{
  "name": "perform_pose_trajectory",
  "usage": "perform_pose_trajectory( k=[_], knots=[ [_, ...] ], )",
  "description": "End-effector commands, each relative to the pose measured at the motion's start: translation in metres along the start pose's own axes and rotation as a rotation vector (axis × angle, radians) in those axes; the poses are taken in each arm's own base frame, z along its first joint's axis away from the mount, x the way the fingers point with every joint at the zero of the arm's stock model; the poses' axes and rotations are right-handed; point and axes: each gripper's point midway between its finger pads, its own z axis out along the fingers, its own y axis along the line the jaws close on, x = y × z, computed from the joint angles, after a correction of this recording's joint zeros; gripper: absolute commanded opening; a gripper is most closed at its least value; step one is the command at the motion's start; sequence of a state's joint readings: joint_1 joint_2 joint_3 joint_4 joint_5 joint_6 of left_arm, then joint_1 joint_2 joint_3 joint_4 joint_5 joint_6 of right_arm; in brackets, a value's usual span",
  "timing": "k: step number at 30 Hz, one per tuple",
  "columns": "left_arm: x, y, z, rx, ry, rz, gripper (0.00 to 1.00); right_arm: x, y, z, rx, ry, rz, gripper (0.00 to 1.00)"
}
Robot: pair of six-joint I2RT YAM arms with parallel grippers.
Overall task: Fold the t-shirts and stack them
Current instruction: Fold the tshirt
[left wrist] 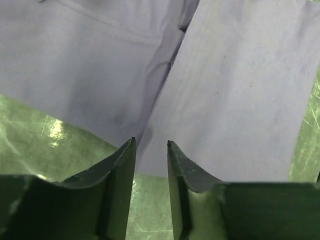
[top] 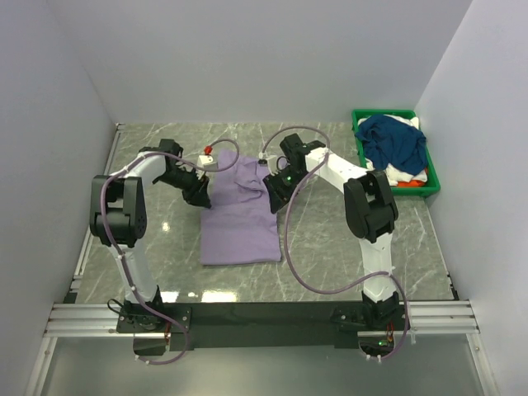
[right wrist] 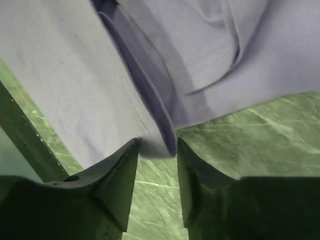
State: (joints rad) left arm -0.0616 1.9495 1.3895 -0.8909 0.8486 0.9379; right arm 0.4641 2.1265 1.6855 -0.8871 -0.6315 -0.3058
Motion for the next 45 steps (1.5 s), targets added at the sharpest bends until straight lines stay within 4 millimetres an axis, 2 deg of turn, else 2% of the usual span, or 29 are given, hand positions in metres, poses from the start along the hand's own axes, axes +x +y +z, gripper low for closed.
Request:
perform_pose_trajectory(
  k=[1, 2, 3, 4, 5, 6, 8, 9, 11, 12, 14, 15, 17, 18, 20, 21, 24, 30, 36, 40, 42, 45],
  knots=[
    [-0.013, -0.002, -0.031, -0.080, -0.057, 0.040, 0.50, -0.018, 0.002, -0.041, 0.110, -0.113, -0.040, 0.65],
    [-0.013, -0.002, -0.031, -0.080, -0.058, 0.040, 0.50, -0.018, 0.002, -0.042, 0.108, -0.115, -0.039, 0.65],
    [-0.006, -0.011, -0.035, -0.074, -0.059, 0.036, 0.51, -0.017, 0.013, -0.056, 0.115, -0.146, -0.074, 0.66],
    [-0.012, -0.016, -0.054, -0.108, -0.085, 0.107, 0.53, -0.015, 0.020, -0.062, 0.109, -0.163, -0.096, 0.66],
    [-0.009, -0.023, -0.060, -0.111, -0.085, 0.132, 0.53, -0.012, 0.028, -0.067, 0.098, -0.174, -0.117, 0.66],
    [0.002, -0.040, -0.059, -0.084, -0.070, 0.131, 0.53, -0.003, 0.041, -0.073, 0.089, -0.187, -0.152, 0.66],
    [0.000, -0.062, -0.068, -0.098, -0.076, 0.252, 0.53, 0.007, 0.051, -0.072, 0.104, -0.184, -0.201, 0.63],
    [0.013, -0.075, -0.063, -0.076, -0.065, 0.247, 0.53, 0.020, 0.062, -0.065, 0.113, -0.166, -0.259, 0.62],
    [0.019, -0.091, -0.066, -0.087, -0.058, 0.352, 0.53, 0.033, 0.068, -0.055, 0.141, -0.148, -0.316, 0.60],
    [0.036, -0.101, -0.058, -0.062, -0.043, 0.347, 0.53, 0.046, 0.081, -0.042, 0.139, -0.133, -0.385, 0.59],
    [0.048, -0.112, -0.056, -0.060, -0.020, 0.446, 0.53, 0.058, 0.085, -0.029, 0.199, -0.116, -0.461, 0.57],
    [0.064, -0.120, -0.049, -0.040, 0.005, 0.448, 0.53, 0.065, 0.085, -0.021, 0.222, -0.121, -0.513, 0.57],
    [0.070, -0.127, -0.048, -0.058, 0.016, 0.533, 0.54, 0.072, 0.092, -0.007, 0.275, -0.101, -0.596, 0.56],
    [0.083, -0.134, -0.042, -0.044, 0.032, 0.542, 0.54, 0.077, 0.090, 0.000, 0.294, -0.093, -0.624, 0.56],
    [0.084, -0.136, -0.041, -0.077, 0.034, 0.620, 0.56, 0.081, 0.091, 0.010, 0.320, -0.072, -0.658, 0.56],
    [0.094, -0.139, -0.037, -0.074, 0.043, 0.620, 0.56, 0.084, 0.089, 0.016, 0.322, -0.056, -0.668, 0.56],
    [0.100, -0.144, -0.027, -0.079, 0.063, 0.696, 0.58, 0.091, 0.087, 0.027, 0.332, -0.023, -0.682, 0.56],
    [0.101, -0.146, -0.016, -0.107, 0.079, 0.757, 0.59, 0.098, 0.083, 0.037, 0.350, 0.005, -0.690, 0.56],
    [0.093, -0.146, -0.007, -0.108, 0.072, 0.763, 0.57, 0.110, 0.082, 0.043, 0.341, 0.043, -0.699, 0.45],
    [0.093, -0.154, 0.000, -0.074, 0.078, 0.773, 0.49, 0.116, 0.085, 0.045, 0.333, 0.061, -0.691, 0.34],
    [0.095, -0.158, 0.005, -0.053, 0.092, 0.780, 0.46, 0.120, 0.086, 0.046, 0.326, 0.073, -0.684, 0.34],
    [0.097, -0.160, 0.011, -0.046, 0.110, 0.761, 0.44, 0.123, 0.090, 0.046, 0.312, 0.076, -0.675, 0.42]
  ],
)
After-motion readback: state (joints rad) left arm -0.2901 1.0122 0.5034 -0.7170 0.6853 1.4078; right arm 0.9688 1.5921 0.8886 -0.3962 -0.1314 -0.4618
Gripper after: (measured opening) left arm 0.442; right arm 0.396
